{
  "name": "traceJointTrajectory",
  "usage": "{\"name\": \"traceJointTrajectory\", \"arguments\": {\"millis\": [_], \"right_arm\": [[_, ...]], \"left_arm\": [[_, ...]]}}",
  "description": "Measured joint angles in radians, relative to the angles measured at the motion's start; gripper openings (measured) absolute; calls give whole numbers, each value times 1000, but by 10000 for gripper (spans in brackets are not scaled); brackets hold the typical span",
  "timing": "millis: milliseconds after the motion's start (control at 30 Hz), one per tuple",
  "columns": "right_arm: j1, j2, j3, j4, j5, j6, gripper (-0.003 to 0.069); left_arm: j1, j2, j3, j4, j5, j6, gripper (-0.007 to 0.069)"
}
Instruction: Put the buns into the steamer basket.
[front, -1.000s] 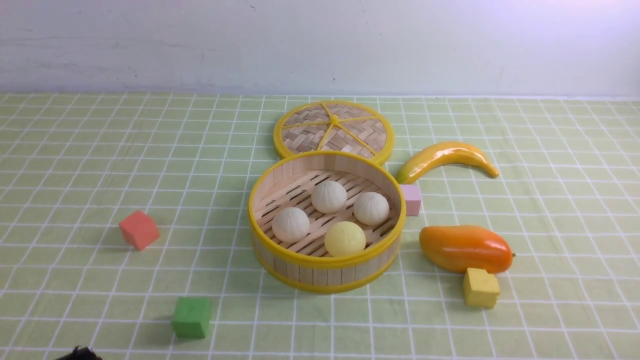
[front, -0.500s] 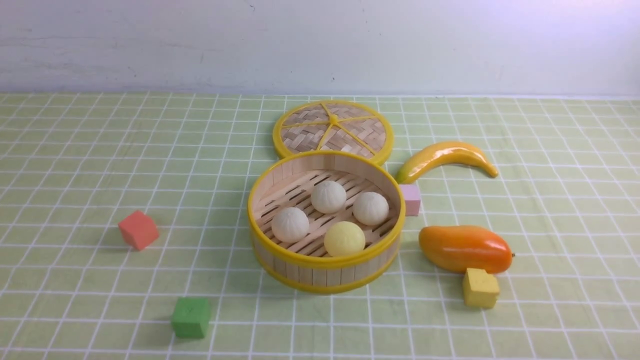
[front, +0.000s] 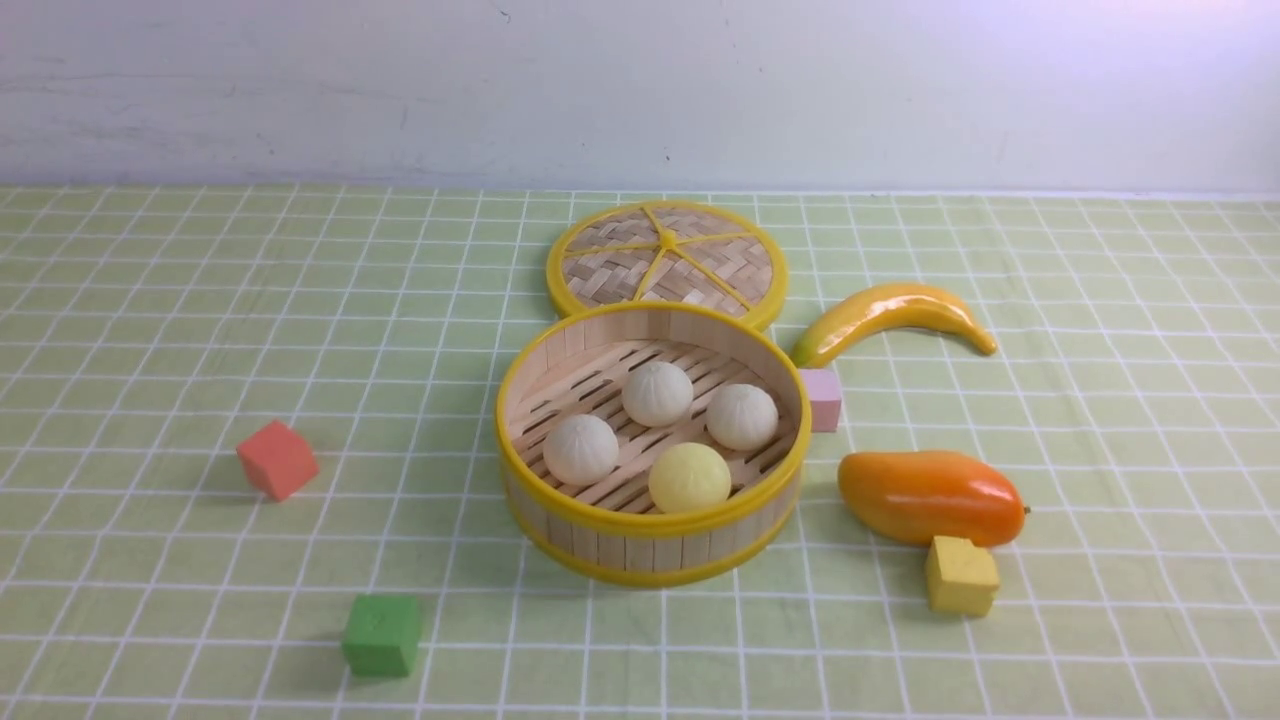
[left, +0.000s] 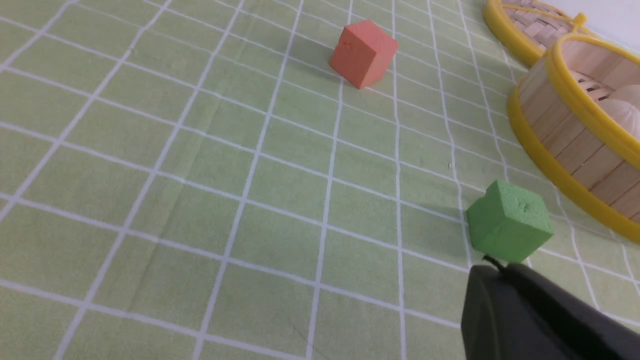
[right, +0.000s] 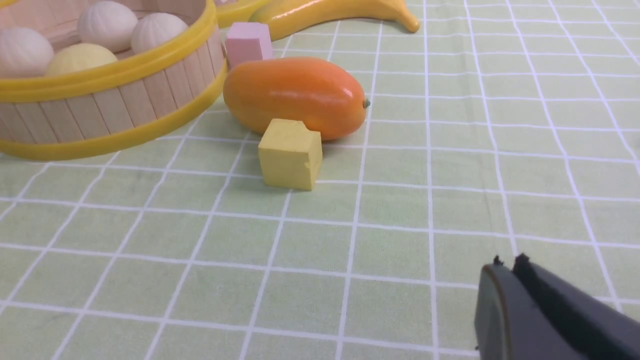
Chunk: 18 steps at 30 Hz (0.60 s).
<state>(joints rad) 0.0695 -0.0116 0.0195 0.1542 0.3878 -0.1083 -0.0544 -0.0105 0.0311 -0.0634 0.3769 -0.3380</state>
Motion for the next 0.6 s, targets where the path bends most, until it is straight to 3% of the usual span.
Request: {"name": "traceJointTrajectory", "arguments": {"millis": [600], "right_arm": [[0,0,0,0,0,1,50]], "left_arm": [[0,0,0,1,-1,-1,-13]]}}
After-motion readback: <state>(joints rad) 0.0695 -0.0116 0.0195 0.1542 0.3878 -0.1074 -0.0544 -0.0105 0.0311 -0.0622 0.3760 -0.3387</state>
